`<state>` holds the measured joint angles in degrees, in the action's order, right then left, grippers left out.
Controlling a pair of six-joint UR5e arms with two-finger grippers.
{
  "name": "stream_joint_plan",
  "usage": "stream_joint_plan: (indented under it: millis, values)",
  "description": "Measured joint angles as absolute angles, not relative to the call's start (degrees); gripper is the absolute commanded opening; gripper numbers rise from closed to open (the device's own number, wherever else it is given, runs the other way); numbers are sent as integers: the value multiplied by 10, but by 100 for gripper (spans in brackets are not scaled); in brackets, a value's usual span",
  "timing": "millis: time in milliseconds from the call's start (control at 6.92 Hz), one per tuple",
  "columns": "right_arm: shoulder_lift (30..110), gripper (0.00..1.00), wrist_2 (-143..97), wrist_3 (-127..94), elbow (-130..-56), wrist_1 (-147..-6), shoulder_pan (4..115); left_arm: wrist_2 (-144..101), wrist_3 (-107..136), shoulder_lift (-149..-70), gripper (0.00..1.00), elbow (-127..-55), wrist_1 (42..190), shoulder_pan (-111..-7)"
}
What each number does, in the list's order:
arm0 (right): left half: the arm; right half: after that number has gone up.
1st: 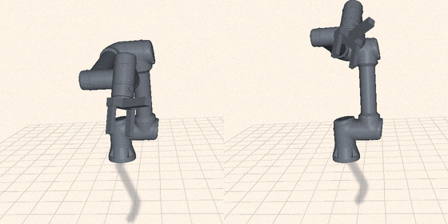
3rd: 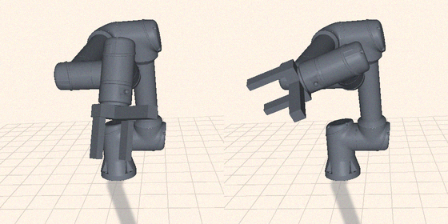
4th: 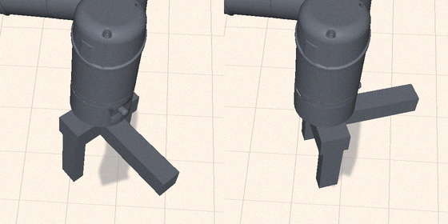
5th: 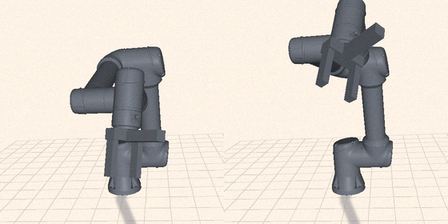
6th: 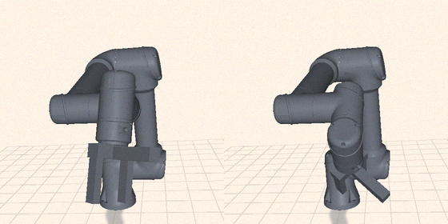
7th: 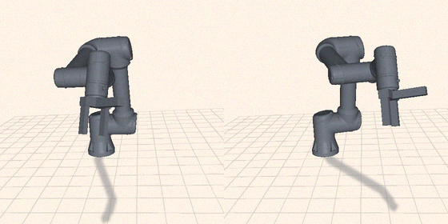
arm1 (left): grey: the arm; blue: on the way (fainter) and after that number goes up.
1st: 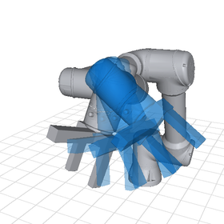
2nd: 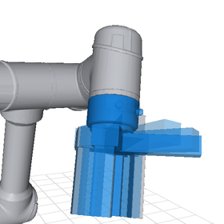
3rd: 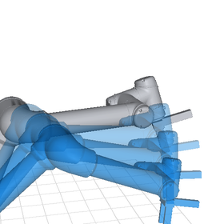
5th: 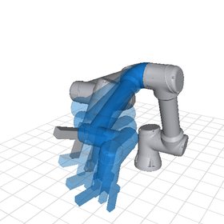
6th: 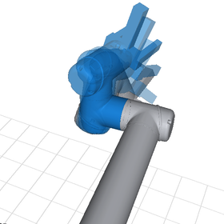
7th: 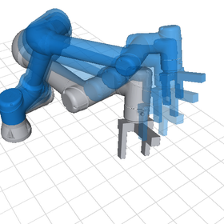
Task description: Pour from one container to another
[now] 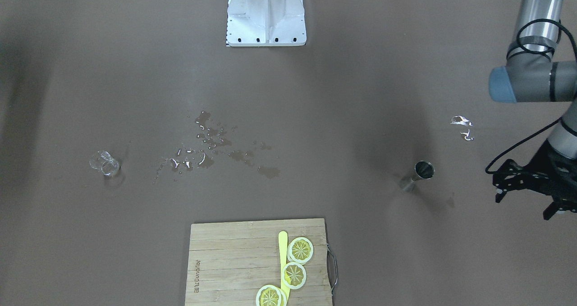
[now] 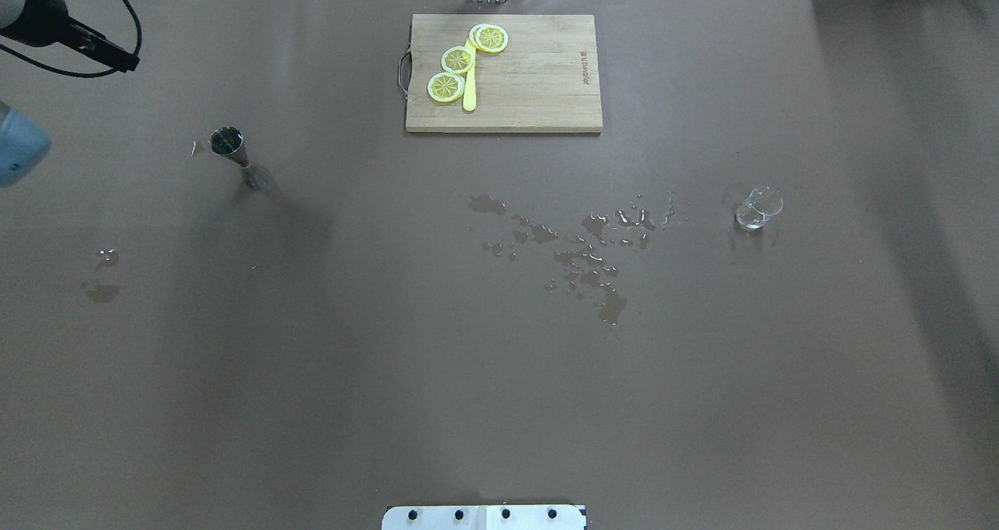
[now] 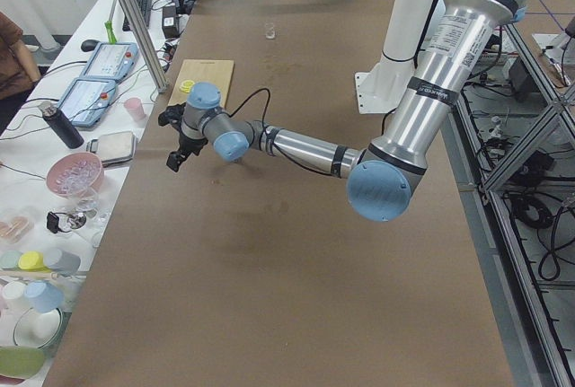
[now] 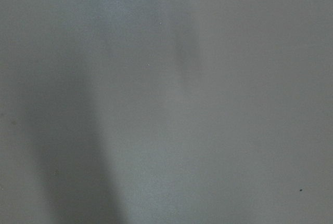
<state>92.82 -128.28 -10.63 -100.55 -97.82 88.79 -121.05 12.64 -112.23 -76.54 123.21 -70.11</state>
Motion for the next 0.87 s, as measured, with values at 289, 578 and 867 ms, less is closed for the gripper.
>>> stream_joint_plan:
  millis: [289,578,867]
  values:
    - [928,100,-1283,-107,-1002,-978,888,-1294,121,-1067,98,-743,1214,-764]
    - [928,100,-1284,-107,-998,-979,888,-1362,109,-1032,98,-776,1095,-823]
    - [926,100,-1286,-107,-994,-978,888,-1371,12,-1005,98,-834,907,-862]
